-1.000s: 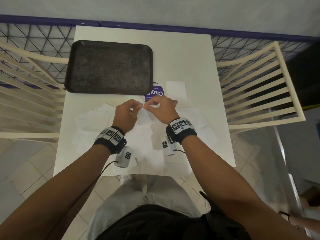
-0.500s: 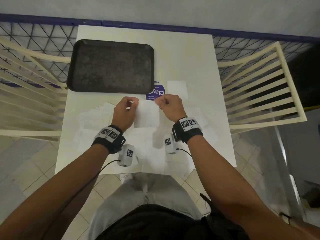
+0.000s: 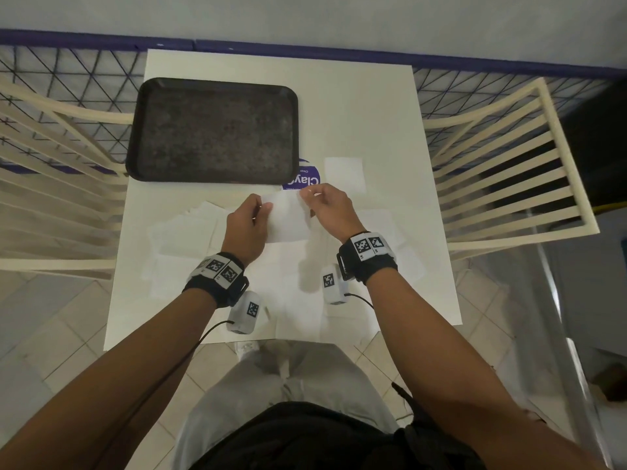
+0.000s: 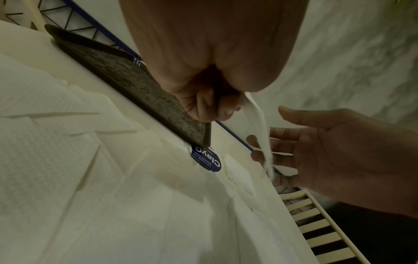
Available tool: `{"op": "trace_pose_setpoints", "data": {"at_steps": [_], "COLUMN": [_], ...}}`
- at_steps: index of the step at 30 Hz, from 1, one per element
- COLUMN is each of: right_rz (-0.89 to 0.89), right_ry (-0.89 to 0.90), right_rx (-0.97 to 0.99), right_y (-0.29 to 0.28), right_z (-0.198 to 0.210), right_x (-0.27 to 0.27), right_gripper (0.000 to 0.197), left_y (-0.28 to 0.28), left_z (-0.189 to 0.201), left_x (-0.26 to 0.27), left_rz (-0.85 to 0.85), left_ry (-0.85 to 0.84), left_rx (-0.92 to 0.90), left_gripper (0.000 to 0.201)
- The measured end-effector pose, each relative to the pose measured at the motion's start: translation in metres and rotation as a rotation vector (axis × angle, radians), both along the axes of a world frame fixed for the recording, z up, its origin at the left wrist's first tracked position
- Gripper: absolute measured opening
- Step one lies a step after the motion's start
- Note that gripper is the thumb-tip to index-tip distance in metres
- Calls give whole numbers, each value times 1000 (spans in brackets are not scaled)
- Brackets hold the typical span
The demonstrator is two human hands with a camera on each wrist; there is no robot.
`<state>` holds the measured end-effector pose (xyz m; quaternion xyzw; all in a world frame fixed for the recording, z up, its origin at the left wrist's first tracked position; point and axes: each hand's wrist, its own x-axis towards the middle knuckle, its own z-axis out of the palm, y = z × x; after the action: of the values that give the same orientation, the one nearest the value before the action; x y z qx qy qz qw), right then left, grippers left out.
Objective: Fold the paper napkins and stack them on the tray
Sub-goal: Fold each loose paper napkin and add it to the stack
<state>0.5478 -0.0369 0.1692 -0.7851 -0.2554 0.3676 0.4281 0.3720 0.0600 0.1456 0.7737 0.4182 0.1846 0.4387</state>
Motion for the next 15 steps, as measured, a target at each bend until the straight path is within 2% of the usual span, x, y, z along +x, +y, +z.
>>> {"op": "trace_pose_setpoints", "data": {"at_steps": [4, 12, 15], "right_rz": [36, -40, -13], "right_ry": [28, 117, 49], "right_rx": [-21, -15, -55], "right_y": [-6, -11, -9], "right_z": [-7, -20, -24], "right_x": [-1, 14, 24], "right_gripper": [25, 27, 8], "left_y": [2, 2, 2], "left_z": [0, 0, -5], "left_x": [4, 16, 22], "left_rz": [16, 40, 49], "left_ry": [-2, 69, 97], "left_rx": [-20, 6, -5], "left_gripper": [31, 19, 19]}}
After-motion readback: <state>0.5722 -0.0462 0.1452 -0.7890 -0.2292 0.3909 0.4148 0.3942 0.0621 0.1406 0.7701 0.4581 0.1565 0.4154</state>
